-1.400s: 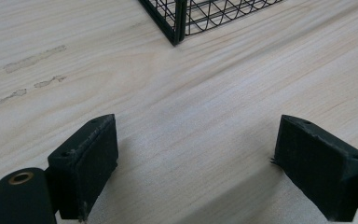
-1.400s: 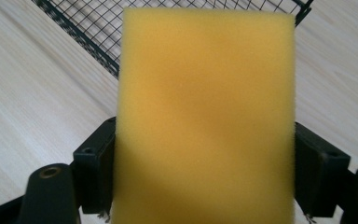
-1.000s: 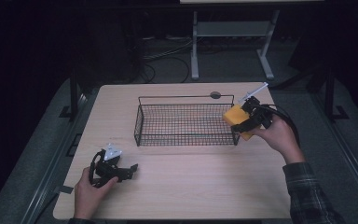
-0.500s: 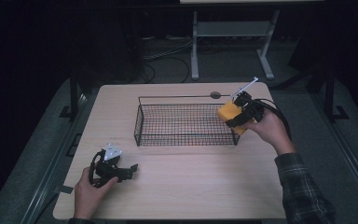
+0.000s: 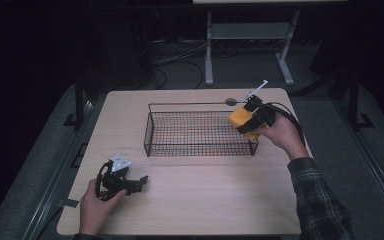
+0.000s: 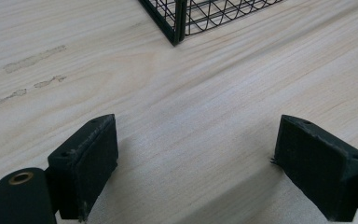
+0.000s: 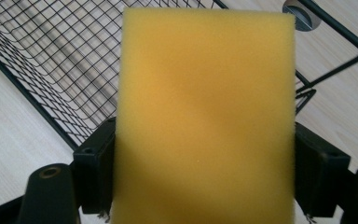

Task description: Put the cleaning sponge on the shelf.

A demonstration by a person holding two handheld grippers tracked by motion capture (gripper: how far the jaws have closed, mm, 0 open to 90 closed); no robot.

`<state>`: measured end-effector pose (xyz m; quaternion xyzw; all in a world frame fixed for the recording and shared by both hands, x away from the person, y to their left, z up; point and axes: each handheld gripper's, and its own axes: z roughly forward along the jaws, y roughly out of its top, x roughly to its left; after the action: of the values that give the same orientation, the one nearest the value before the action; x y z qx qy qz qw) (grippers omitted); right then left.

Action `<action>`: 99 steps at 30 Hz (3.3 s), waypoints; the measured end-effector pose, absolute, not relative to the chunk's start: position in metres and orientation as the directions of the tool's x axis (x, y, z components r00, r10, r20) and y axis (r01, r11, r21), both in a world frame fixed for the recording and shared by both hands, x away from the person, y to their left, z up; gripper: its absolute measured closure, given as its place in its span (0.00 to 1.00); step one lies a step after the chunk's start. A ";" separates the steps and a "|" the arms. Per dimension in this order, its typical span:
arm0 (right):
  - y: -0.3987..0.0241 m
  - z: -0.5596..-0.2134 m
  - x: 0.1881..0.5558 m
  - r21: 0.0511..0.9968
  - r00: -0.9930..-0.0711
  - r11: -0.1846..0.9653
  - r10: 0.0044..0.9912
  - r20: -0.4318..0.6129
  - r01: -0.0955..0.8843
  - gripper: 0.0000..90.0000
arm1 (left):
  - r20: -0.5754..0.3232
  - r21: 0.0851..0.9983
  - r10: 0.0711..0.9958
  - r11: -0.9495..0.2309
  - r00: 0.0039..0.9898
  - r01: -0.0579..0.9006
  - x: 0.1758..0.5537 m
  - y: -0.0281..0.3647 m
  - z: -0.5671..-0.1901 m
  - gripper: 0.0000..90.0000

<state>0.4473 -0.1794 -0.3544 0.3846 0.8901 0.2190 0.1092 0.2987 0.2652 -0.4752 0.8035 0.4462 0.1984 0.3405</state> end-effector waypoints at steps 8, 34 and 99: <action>-0.168 -0.359 0.457 0.465 -0.689 0.619 0.724 -0.026 0.633 0.25 | 0.015 0.724 0.852 -0.370 0.523 0.582 0.299 0.265 -0.475 0.14; -0.140 -0.392 0.479 0.423 -0.715 0.653 0.699 -0.017 0.629 0.25 | 0.015 0.724 0.852 -0.370 0.523 0.582 0.299 0.265 -0.475 0.14; -0.147 -0.401 0.472 0.419 -0.723 0.654 0.691 0.008 0.630 0.18 | 0.015 0.724 0.852 -0.370 0.523 0.582 0.299 0.265 -0.475 0.14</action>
<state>0.4717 -0.1468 -0.4015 0.3643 0.9062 0.2006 0.0764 0.2987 0.2652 -0.4752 0.8034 0.4463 0.1983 0.3407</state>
